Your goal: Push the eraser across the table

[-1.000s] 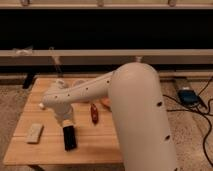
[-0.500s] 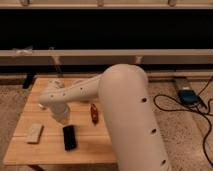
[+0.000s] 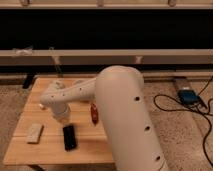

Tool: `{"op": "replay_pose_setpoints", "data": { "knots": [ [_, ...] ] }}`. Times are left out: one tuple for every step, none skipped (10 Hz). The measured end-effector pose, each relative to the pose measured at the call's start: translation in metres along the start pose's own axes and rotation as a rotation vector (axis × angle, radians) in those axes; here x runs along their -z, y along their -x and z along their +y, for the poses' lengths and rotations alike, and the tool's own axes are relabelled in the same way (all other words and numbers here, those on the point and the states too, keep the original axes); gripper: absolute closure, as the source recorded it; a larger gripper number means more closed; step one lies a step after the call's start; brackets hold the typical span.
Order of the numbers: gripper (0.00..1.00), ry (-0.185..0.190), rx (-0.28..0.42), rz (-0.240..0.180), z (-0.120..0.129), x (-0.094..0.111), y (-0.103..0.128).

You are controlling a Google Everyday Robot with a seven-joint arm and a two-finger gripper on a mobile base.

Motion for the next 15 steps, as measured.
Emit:
{"op": "replay_pose_setpoints", "data": {
  "knots": [
    [1.00,0.000,0.000,-0.004,0.001,-0.001,0.001],
    [1.00,0.003,0.000,-0.013,0.007,-0.003,0.006],
    [1.00,0.006,0.001,-0.022,0.014,-0.005,0.013],
    [1.00,0.009,0.002,-0.031,0.020,-0.006,0.021],
    [1.00,0.009,0.004,-0.037,0.024,-0.007,0.027],
    [1.00,0.010,0.008,-0.046,0.026,-0.009,0.034],
    [1.00,0.011,0.011,-0.054,0.028,-0.011,0.038],
    [1.00,0.012,0.012,-0.061,0.029,-0.013,0.043],
    [1.00,0.012,0.016,-0.068,0.031,-0.014,0.050],
    [1.00,0.012,0.025,-0.076,0.031,-0.014,0.059],
    [1.00,0.012,0.033,-0.081,0.029,-0.013,0.069],
    [1.00,0.011,0.040,-0.085,0.028,-0.011,0.076],
    [1.00,0.008,0.043,-0.086,0.028,-0.009,0.080],
    [1.00,0.008,0.049,-0.091,0.030,-0.007,0.086],
    [1.00,0.010,0.054,-0.097,0.031,-0.007,0.092]
  ]
}}
